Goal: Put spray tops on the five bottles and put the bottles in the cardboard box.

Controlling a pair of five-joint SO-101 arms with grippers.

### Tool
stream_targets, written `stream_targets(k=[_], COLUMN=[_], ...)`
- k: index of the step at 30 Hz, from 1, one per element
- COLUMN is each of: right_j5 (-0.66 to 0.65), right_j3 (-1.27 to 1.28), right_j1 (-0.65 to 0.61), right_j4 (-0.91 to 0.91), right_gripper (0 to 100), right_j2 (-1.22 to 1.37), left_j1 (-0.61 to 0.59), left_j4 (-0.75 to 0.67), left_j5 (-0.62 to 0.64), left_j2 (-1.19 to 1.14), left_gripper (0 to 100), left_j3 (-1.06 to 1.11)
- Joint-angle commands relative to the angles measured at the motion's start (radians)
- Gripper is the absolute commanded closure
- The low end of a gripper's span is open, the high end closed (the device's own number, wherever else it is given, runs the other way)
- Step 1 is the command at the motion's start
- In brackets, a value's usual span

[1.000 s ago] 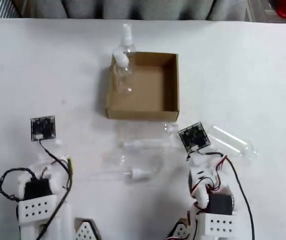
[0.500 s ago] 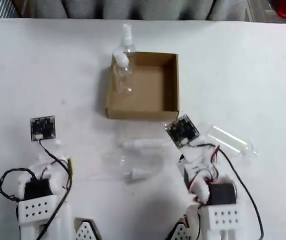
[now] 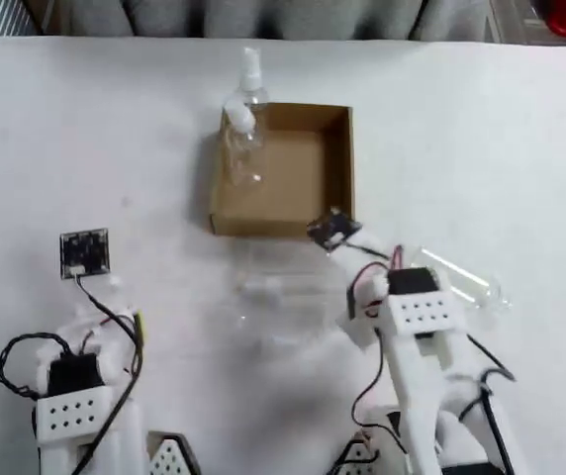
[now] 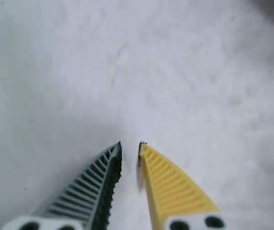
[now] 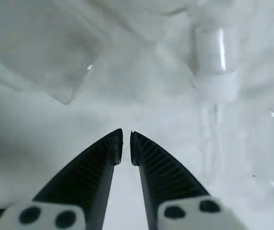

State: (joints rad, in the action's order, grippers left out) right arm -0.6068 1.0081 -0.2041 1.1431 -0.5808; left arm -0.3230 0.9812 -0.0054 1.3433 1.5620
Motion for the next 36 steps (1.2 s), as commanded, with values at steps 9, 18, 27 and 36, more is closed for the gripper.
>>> stream_targets(k=[9, 18, 27, 36], right_j5=[0.167, 0.304, 0.295, 0.152], right_j3=[-0.051, -0.055, -0.117, -0.118], right_j1=[-0.305, -0.576, -0.467, -0.193], right_j4=[-0.007, -0.134, 0.022, 0.065], right_gripper=[98.2, 98.2, 98.3, 98.2], right_j2=[0.008, 0.016, -0.004, -0.068], left_j1=[-0.015, -0.015, -0.015, -0.015], left_j4=[-0.051, -0.103, -0.103, -0.103], left_j5=[0.025, 0.025, 0.025, 0.025], left_j2=[0.015, 0.015, 0.015, 0.015], left_gripper=[93, 93, 93, 93], left_j3=[-0.006, 0.018, 0.020, 0.020])
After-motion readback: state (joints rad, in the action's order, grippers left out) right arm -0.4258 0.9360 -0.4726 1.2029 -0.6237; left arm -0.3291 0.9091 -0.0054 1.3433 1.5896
